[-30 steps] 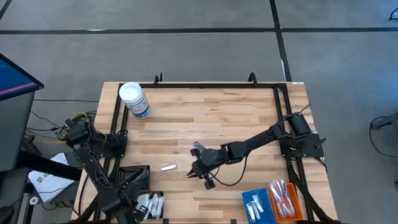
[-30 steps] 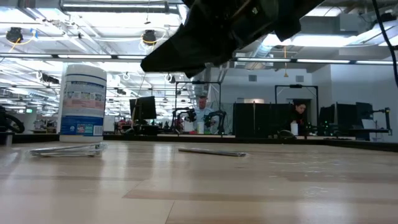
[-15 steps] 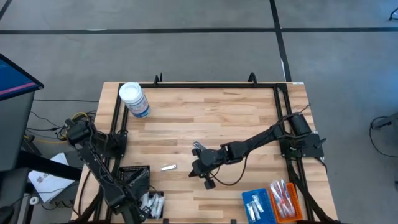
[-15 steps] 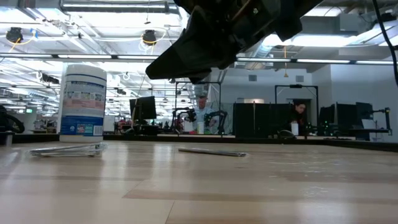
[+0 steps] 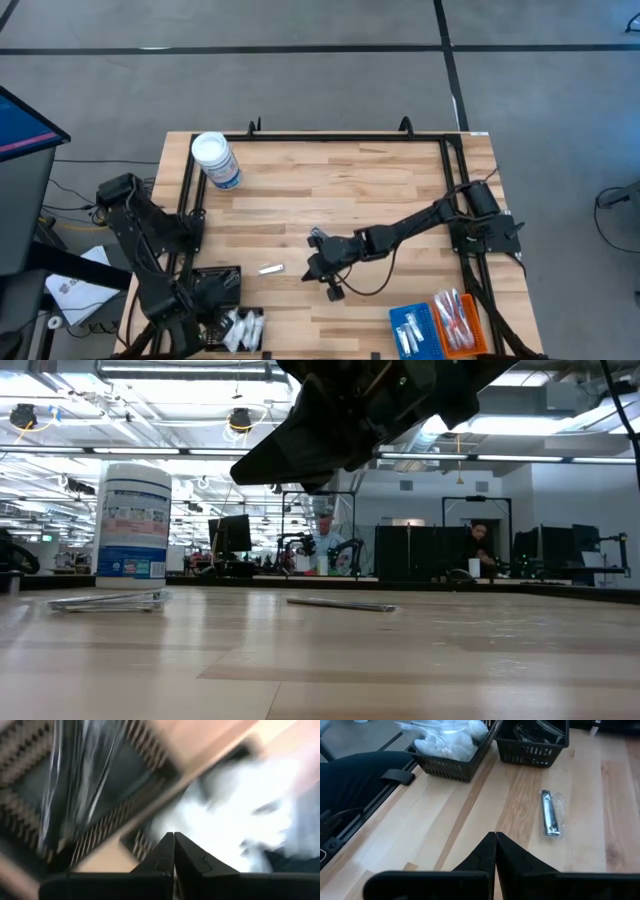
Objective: Pick & Place Travel size toiletries
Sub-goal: Put the nail cutter into the blue bin
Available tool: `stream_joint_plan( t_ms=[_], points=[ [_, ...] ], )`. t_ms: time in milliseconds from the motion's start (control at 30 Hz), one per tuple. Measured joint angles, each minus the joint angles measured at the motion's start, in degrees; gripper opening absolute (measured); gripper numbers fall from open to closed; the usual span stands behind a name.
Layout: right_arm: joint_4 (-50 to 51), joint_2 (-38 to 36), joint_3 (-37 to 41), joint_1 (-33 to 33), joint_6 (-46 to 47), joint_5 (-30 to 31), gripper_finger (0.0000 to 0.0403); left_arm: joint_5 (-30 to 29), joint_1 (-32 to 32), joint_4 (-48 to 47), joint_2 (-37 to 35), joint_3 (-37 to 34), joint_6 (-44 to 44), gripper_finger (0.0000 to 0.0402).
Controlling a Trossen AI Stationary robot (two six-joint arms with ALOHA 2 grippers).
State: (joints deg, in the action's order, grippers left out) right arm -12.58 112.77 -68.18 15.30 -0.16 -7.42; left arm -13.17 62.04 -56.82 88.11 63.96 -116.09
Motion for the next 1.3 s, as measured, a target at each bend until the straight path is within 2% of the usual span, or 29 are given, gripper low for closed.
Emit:
stream_joint_plan(
  t_ms=[167, 333, 467, 600, 767, 867, 1000, 1100, 1167, 1300],
  points=[
    [-0.11, 0.0, 0.0, -0.78, 0.07, 0.0, 0.0002, -13.76, -0.15, -0.24, -3.3, 0.0, 6.64, 0.0001],
    [-0.16, 0.0, 0.0, -0.97, 0.2, 0.0, 0.0002, -22.81, -1.67, -0.21, -4.28, 0.0, 15.49, 0.0001],
    [-0.54, 0.0, 0.0, -0.79, 0.2, -0.02, 0.0001, -27.33, -3.69, 0.06, -4.23, -0.47, 22.59, 0.0001],
    [-1.6, 0.0, 0.0, 0.2, 0.22, 0.02, 0.0001, -29.0, -6.45, 0.03, -4.23, -2.3, 27.54, 0.0001],
    [-4.49, -0.02, 0.0, 0.85, -0.17, -0.01, 0.0001, -24.16, -11.07, 0.03, -4.23, -4.58, 31.92, 0.0001],
    [-6.78, 1.4, -0.08, 0.12, -0.1, 2.99, 0.0006, -23.87, -12.65, 0.06, -4.21, -5.48, 33.64, 0.0001],
    [-10.86, 6.19, -2.68, -1.7, 2.44, 5.09, 0.0044, -24.64, -13.38, 0.09, -4.21, -6.66, 33.79, 0.0001],
    [-8.8, 11.34, -7.68, -2.95, 5.06, 5.01, 0.0089, -28.52, -12.87, -0.11, -4.55, -7.11, 33.8, 0.0001],
    [-4.2, 15.14, -12.54, -3.35, 5.18, 5.0, 0.0124, -30.69, -12.31, -0.23, -4.9, -7.28, 33.79, 0.0001],
    [10.27, 19.77, -23.1, -3.48, 5.0, 4.94, 0.0191, -31.22, -11.36, -0.04, -5.61, -7.28, 33.72, 0.0001]
  ],
)
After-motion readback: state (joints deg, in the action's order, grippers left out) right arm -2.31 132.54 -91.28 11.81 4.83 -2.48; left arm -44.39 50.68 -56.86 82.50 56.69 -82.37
